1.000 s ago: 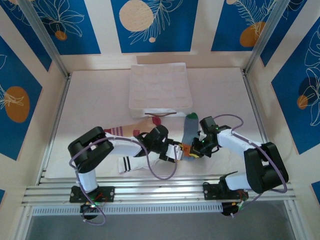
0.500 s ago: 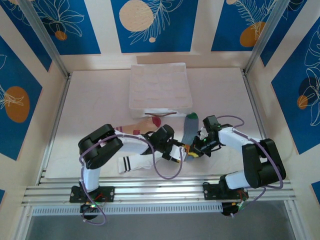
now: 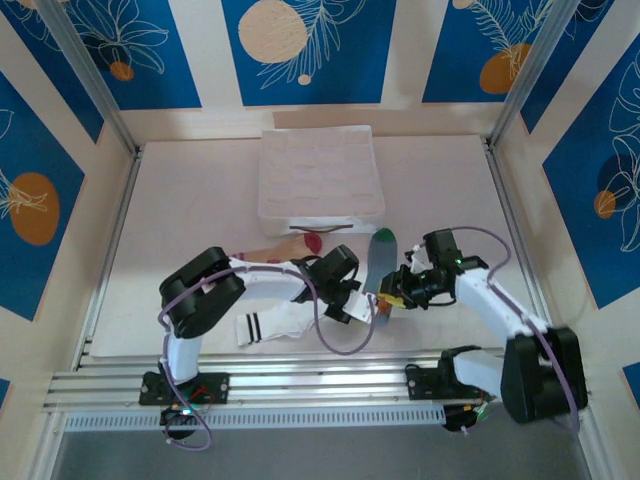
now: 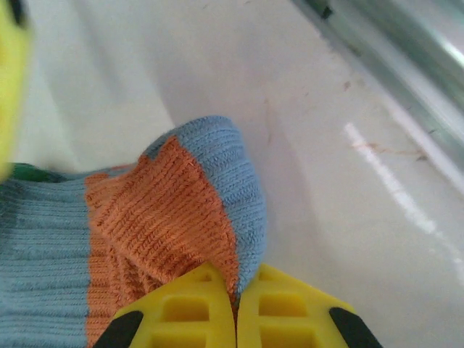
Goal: Roll the socks
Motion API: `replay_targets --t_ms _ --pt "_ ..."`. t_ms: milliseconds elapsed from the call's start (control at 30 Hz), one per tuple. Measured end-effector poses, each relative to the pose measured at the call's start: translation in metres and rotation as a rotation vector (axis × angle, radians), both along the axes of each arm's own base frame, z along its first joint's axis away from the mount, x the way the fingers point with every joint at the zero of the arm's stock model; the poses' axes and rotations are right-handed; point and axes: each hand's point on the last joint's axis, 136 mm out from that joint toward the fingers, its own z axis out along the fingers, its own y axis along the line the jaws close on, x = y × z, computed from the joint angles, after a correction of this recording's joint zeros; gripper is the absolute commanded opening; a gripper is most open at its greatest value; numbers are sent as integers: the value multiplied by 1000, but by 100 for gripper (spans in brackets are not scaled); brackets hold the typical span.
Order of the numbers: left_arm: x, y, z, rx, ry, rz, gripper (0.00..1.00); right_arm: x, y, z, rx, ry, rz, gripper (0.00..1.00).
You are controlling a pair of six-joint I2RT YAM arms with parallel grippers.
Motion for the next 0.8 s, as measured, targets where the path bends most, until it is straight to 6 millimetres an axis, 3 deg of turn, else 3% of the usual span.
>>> replay_targets --t_ms 67,300,500,700,800 --pt "-3 0 1 22 79 -6 0 -5 0 -1 21 -37 -9 22" --pt "-8 4 5 76 324 6 0 -21 6 -34 69 7 -12 34" --pt "-3 10 13 85 500 59 0 -16 12 -35 77 -37 16 48" --pt "5 8 17 103 635 105 1 -16 20 -33 69 -82 63 50" --pt "10 6 15 131 700 143 2 -18 23 -36 49 -95 94 46"
